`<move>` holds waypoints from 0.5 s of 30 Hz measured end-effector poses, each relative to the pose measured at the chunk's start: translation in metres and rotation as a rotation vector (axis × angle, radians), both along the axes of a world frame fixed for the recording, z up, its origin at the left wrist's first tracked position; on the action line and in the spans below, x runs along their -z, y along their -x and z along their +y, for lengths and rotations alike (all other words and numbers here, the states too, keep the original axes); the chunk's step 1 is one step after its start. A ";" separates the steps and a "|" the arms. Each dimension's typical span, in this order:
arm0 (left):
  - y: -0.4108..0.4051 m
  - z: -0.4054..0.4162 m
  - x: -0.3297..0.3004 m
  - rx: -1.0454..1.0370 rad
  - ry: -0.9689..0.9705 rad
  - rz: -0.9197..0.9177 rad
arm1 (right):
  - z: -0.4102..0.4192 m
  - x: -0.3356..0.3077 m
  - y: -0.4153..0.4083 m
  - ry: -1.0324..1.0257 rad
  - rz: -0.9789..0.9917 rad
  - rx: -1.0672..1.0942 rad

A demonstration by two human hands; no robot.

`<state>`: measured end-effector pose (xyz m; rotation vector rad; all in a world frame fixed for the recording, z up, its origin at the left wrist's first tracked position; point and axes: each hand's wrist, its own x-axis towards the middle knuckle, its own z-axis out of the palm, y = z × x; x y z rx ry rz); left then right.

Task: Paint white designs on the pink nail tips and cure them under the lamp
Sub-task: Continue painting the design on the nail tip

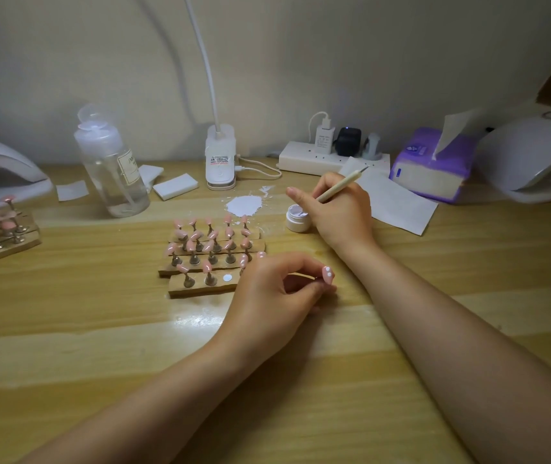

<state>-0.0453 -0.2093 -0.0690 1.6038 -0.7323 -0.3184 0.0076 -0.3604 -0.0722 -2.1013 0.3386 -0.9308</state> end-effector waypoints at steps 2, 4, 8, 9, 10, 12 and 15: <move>0.000 0.000 0.000 0.001 -0.002 -0.005 | 0.000 0.000 0.000 -0.006 -0.008 -0.001; 0.000 0.000 -0.001 0.002 -0.006 -0.005 | 0.000 0.000 0.000 -0.023 -0.023 0.001; 0.001 0.001 -0.001 0.005 -0.007 -0.004 | 0.000 0.001 0.000 -0.003 -0.012 -0.005; 0.001 0.001 -0.001 0.005 -0.007 -0.004 | 0.000 0.001 0.000 -0.008 -0.016 -0.005; 0.001 0.001 -0.001 0.005 -0.006 -0.002 | 0.000 0.001 0.000 -0.011 -0.014 -0.006; 0.001 0.001 -0.001 0.006 -0.004 0.005 | 0.001 0.000 0.000 -0.008 -0.004 -0.009; 0.001 0.001 -0.001 0.007 -0.007 0.015 | 0.002 -0.002 0.002 -0.027 -0.051 0.010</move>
